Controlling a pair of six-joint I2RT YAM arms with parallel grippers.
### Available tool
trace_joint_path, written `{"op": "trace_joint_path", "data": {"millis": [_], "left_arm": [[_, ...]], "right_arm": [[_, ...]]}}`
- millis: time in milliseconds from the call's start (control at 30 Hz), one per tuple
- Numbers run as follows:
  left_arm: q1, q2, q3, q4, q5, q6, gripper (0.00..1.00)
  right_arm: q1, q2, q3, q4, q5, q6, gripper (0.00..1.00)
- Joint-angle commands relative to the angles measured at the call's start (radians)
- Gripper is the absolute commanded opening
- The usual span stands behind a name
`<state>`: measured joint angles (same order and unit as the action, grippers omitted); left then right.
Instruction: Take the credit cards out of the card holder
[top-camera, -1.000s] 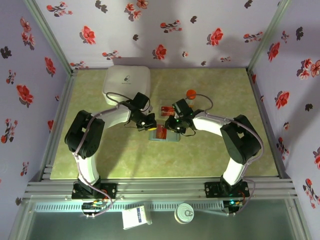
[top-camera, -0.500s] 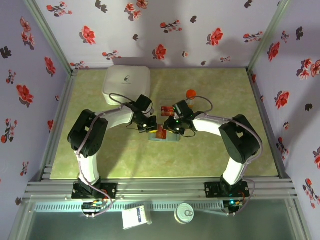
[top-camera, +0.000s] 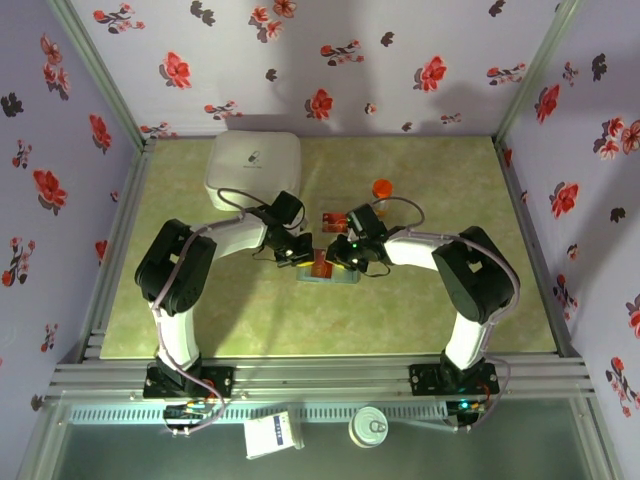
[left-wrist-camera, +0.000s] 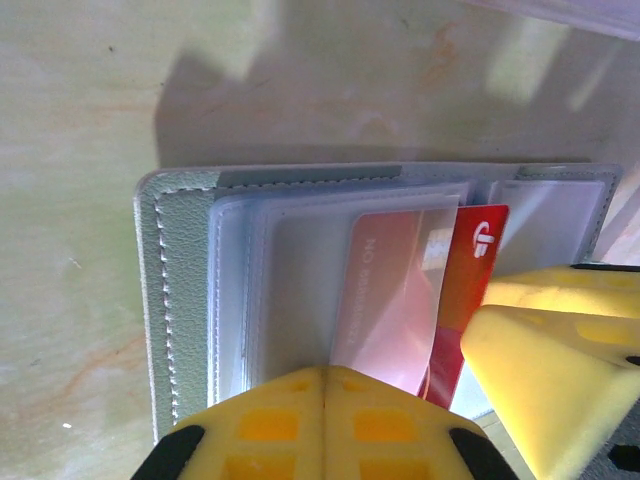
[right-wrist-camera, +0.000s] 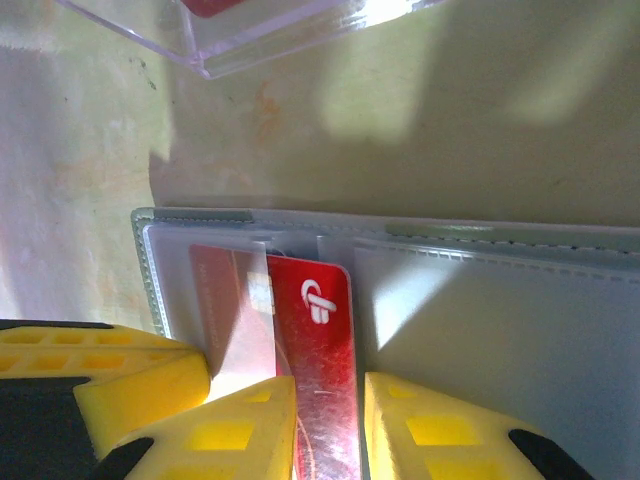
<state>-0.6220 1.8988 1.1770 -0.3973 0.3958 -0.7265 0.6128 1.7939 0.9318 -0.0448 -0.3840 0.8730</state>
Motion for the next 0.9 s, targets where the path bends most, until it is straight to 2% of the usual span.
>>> {"op": "trace_joint_path", "data": {"millis": [0,267,667,867], "left_arm": [[-0.002,0.008,-0.019,-0.033,-0.023,0.014,0.00],[-0.002,0.014,-0.014,-0.042,-0.023,0.022,0.00],[-0.002,0.004,-0.011,-0.038,-0.030,0.014,0.00],[-0.002,-0.012,-0.020,-0.040,-0.040,0.010,0.00]], "right_arm": [[-0.006,0.021,-0.014,0.009,-0.010,0.013,0.25],[-0.005,0.027,-0.022,0.066,-0.048,0.043,0.21],[-0.007,0.010,-0.047,0.097,-0.038,0.052,0.10],[-0.016,-0.033,-0.070,0.061,0.000,0.027,0.09]]}}
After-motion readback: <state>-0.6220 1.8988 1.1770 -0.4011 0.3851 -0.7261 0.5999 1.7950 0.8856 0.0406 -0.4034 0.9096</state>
